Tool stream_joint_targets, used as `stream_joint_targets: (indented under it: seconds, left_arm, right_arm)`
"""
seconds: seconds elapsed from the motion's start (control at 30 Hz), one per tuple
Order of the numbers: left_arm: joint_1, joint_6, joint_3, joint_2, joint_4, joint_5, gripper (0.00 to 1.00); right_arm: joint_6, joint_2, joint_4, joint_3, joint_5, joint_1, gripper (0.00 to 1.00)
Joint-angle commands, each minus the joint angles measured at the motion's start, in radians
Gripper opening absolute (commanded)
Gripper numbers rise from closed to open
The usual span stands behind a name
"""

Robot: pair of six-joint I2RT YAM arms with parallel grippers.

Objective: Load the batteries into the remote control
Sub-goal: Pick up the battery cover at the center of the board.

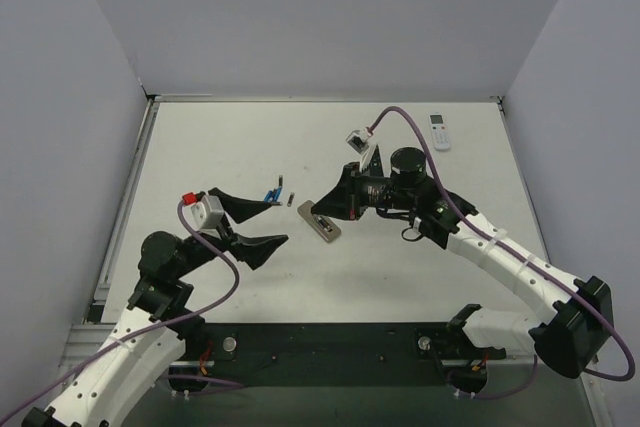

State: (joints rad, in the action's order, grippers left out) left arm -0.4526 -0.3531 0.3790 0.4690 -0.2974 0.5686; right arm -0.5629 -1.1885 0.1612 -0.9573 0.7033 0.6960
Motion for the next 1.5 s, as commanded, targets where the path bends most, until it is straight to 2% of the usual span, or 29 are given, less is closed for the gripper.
stream_joint_targets:
  seconds: [0.0,0.1,0.23,0.47,0.57,0.7,0.87,1.03,1.2,1.23,1.3,1.33,1.37,1.43,1.47]
  left_arm:
    - [-0.034,0.161,0.070,0.054,-0.155,0.134,0.97]
    - [-0.055,0.270,0.118,0.104,-0.123,0.203,0.98]
    - [-0.078,0.336,0.182,0.184,-0.086,0.293,0.97]
    - [-0.083,0.388,0.196,0.244,-0.095,0.327,0.81]
    - [-0.084,0.359,0.184,0.258,-0.135,0.355,0.74]
    - [-0.084,0.296,0.173,0.269,-0.189,0.375,0.60]
    - [-0.084,0.267,0.166,0.264,-0.223,0.402,0.51]
    - [-0.086,0.273,0.159,0.253,-0.201,0.404,0.36]
    - [-0.086,0.344,0.172,0.229,-0.099,0.383,0.07]
    - [-0.086,0.347,0.176,0.227,-0.071,0.361,0.03]
    - [-0.086,0.422,0.196,0.220,0.018,0.349,0.00]
    - [-0.086,0.436,0.202,0.218,0.041,0.338,0.00]
    - [-0.087,0.462,0.211,0.215,0.059,0.336,0.00]
    - [-0.090,0.492,0.218,0.208,0.122,0.327,0.00]
    - [-0.095,0.528,0.222,0.207,0.145,0.317,0.00]
  right_arm:
    - [-0.094,0.038,0.254,0.017,0.130,0.028,0.00]
    - [-0.107,0.036,0.299,0.014,0.160,0.049,0.00]
    - [-0.130,0.032,0.357,0.015,0.197,0.065,0.00]
    - [-0.129,0.036,0.406,0.015,0.236,0.091,0.00]
    - [-0.137,0.029,0.423,0.015,0.246,0.099,0.00]
    - [-0.143,0.015,0.440,0.012,0.252,0.108,0.00]
    - [-0.144,-0.006,0.446,0.006,0.249,0.117,0.00]
    - [-0.143,-0.010,0.442,0.003,0.243,0.123,0.00]
    - [-0.054,0.000,0.327,-0.017,0.217,0.122,0.00]
    - [-0.033,0.004,0.261,-0.021,0.213,0.122,0.00]
    - [0.061,0.016,0.177,-0.052,0.205,0.122,0.11]
    - [0.110,0.027,0.062,-0.072,0.196,0.122,0.15]
    - [0.157,0.035,-0.003,-0.089,0.180,0.123,0.27]
    - [0.309,0.064,-0.189,-0.139,0.112,0.123,0.41]
    - [0.354,0.075,-0.240,-0.153,0.084,0.125,0.53]
